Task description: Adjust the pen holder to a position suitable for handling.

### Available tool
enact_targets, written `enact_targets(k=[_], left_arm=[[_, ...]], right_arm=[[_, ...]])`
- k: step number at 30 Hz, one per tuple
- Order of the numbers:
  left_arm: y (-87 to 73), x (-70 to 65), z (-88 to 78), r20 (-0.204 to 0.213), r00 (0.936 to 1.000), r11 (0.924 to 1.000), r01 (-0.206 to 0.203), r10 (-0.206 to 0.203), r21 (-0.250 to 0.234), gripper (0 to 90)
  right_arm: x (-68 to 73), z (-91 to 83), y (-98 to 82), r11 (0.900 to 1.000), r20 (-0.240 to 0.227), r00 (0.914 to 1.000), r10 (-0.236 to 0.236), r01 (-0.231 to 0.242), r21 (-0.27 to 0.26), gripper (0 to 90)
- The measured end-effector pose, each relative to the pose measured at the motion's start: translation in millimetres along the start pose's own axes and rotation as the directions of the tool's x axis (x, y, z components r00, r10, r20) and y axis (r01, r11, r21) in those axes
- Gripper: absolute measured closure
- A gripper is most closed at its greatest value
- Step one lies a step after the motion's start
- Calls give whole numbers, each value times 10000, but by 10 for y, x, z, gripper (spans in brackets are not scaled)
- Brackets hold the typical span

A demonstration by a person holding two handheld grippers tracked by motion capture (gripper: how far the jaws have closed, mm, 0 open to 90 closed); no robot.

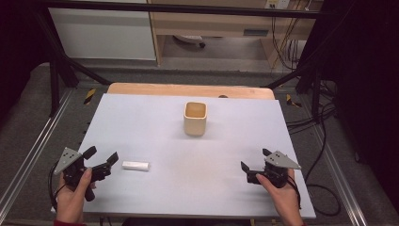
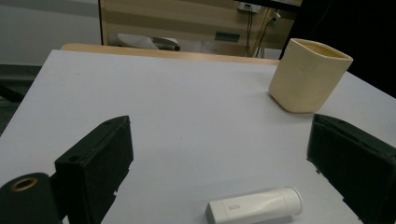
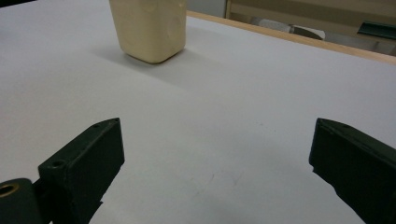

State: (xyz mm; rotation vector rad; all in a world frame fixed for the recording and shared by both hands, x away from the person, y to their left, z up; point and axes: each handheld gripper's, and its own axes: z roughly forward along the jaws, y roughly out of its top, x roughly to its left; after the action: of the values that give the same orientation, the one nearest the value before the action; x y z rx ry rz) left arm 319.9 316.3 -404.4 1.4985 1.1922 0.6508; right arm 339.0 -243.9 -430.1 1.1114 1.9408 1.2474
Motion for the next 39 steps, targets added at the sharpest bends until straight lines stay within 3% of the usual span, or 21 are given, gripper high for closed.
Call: enact_targets(k=[6, 10, 11, 14, 17, 21, 23, 30, 36, 37, 38, 39], left_arm=[[-1, 0, 10, -80, 10000, 10000, 5, -5, 18, 68], [-3, 0, 17, -108, 9999, 10000, 0, 0, 25, 65], [-4, 1, 18, -124, 9999, 10000, -8, 9, 43, 64], [-8, 2, 24, -155, 9999, 10000, 9, -7, 96, 63], [-11, 1, 30, -187, 9998, 9999, 12, -9, 148, 63], [-13, 6, 26, -222, 9997, 9999, 40, -37, 136, 60], [-13, 17, 20, -263, 9996, 9998, 54, -49, 169, 60], [-17, 45, 17, -356, 9993, 9996, 150, -142, 228, 58], [-16, 45, 18, -428, 9990, 9997, 135, -125, 219, 57], [-16, 45, 18, -428, 9990, 9997, 135, -125, 219, 56], [-16, 41, 17, -536, 9985, 9998, 74, -63, 211, 50], [-16, 41, 17, -536, 9985, 9998, 74, -63, 211, 46]], right_arm=[[51, 12, 16, 9994, -306, 9994, -166, 175, 286, 38], [79, 53, 28, 9977, -658, 9978, 7, 37, 675, 38], [103, 88, 29, 9953, -906, 9959, 54, 34, 964, 37], [185, 135, 24, 9908, -919, 9957, 125, 1, 1355, 39], [315, 194, 41, 9875, -1311, 9914, 56, 152, 1569, 45], [456, 273, 79, 9836, -1867, 9822, -188, 517, 1728, 49], [582, 385, 127, 9764, -2272, 9728, -448, 907, 1959, 51], [816, 652, 283, 9652, -2946, 9520, -838, 1510, 2134, 51], [1052, 838, 461, 9488, -3598, 9220, -1433, 2314, 2151, 51], [1052, 838, 461, 9488, -3598, 9220, -1433, 2314, 2151, 51], [1125, 892, 522, 9440, -3708, 9133, -1688, 2580, 2058, 50], [1125, 892, 522, 9440, -3708, 9133, -1688, 2580, 2058, 50]])
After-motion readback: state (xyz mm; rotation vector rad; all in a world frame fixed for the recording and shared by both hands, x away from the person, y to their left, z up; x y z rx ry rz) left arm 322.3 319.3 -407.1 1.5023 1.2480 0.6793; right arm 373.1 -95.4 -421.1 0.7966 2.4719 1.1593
